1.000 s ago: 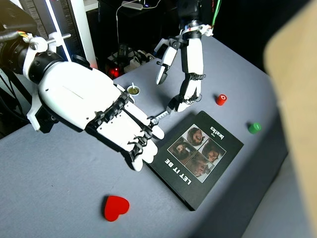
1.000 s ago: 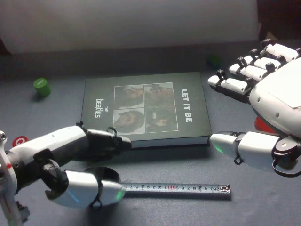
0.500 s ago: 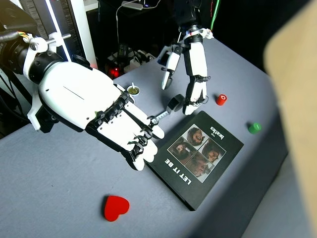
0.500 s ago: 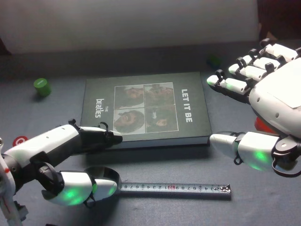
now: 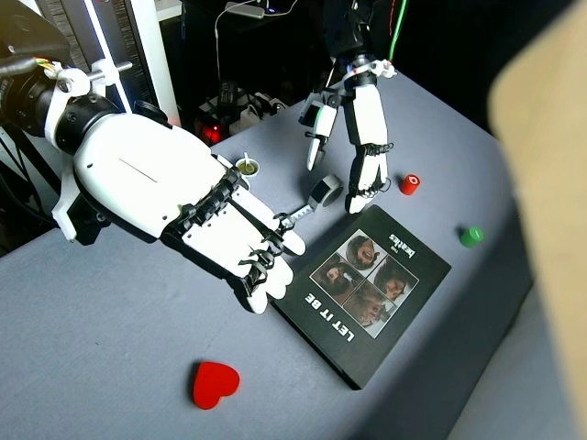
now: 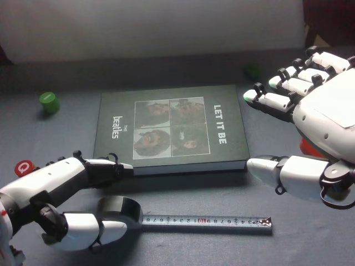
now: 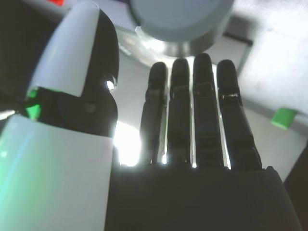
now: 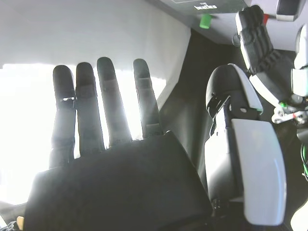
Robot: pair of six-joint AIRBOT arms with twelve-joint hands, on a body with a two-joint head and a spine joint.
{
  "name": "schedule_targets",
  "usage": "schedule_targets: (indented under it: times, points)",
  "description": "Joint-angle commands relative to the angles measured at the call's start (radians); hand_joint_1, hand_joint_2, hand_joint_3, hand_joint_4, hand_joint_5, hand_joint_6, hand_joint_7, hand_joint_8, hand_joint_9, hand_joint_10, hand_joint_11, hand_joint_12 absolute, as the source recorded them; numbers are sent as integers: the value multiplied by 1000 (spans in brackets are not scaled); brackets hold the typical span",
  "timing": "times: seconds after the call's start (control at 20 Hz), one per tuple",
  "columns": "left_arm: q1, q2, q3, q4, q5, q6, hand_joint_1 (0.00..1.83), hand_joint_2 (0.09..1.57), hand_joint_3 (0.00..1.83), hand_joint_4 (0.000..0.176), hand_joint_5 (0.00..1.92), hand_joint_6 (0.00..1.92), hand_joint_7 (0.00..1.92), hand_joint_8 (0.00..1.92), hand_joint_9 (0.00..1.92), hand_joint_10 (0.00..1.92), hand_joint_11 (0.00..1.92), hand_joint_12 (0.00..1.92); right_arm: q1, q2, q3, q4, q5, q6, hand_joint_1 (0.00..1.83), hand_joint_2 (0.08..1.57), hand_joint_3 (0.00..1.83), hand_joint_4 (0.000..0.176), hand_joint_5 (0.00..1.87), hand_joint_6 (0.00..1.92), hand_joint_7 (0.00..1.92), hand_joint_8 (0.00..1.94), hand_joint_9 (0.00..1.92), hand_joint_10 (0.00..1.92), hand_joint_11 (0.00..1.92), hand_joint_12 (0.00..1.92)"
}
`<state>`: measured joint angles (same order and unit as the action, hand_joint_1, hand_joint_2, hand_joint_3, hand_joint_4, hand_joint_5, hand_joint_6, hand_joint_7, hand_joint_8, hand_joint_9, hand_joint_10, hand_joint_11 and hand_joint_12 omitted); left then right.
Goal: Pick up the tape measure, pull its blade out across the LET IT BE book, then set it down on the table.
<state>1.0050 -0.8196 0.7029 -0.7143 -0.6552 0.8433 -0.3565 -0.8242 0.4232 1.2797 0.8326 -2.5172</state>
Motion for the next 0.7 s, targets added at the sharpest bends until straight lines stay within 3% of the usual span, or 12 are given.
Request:
schedule_targets:
  times: [0.0,0.65]
  points:
    - [-1,-4,1,33,-104,-6,1063,1060,1,0,386,0,425,6,425,2,73,788,15,3,-6,-71,45,4,4,1183,0,144,191,3,258,3,211,0,0,752]
    - [48,-56,25,59,-157,25,1062,1061,0,0,386,1,415,0,423,2,63,785,16,3,-6,-74,45,4,0,1188,1,145,189,5,256,4,226,5,0,757]
